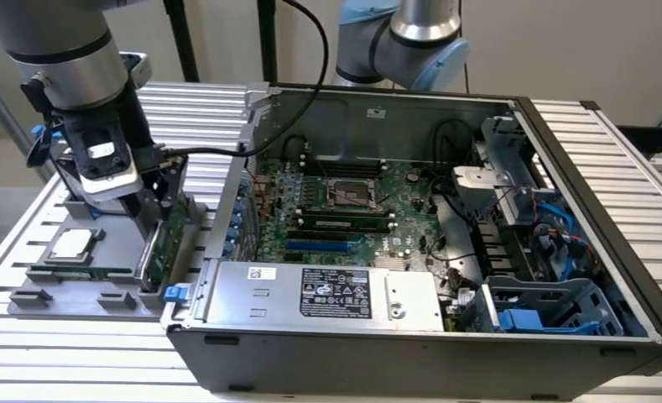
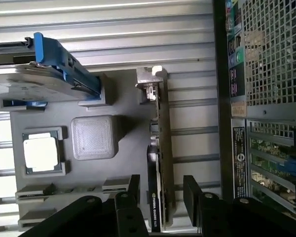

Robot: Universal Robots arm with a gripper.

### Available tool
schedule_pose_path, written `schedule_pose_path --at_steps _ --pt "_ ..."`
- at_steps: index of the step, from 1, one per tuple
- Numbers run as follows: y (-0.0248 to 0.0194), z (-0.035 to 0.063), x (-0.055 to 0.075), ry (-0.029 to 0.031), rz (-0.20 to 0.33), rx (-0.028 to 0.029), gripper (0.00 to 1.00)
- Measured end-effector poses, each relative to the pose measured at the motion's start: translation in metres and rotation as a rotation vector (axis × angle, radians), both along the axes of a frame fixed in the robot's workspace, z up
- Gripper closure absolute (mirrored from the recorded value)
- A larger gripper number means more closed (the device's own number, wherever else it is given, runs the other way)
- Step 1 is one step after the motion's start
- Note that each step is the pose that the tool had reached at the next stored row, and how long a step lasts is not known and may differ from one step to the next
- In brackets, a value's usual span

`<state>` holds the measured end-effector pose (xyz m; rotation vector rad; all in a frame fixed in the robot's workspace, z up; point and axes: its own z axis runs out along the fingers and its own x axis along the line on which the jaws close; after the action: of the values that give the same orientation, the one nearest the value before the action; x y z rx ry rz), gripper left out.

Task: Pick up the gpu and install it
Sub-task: 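Pick up the gpu and move the gpu toward the slot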

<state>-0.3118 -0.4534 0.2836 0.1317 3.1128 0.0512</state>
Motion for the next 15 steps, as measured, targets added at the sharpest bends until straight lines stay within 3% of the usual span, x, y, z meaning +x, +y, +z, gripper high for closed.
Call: schedule_pose_path --at_steps 5,10,15 --pt "0.0039 -0.0091 -0.011 -0.0084 0.000 -0.0006 0.00" --pt "0.0039 -0.0173 -0.013 -0.0230 0.000 -0.0008 0.00" --pt "0.0039 -0.0264 -0.013 -0.0294 0.000 -0.0007 0.00"
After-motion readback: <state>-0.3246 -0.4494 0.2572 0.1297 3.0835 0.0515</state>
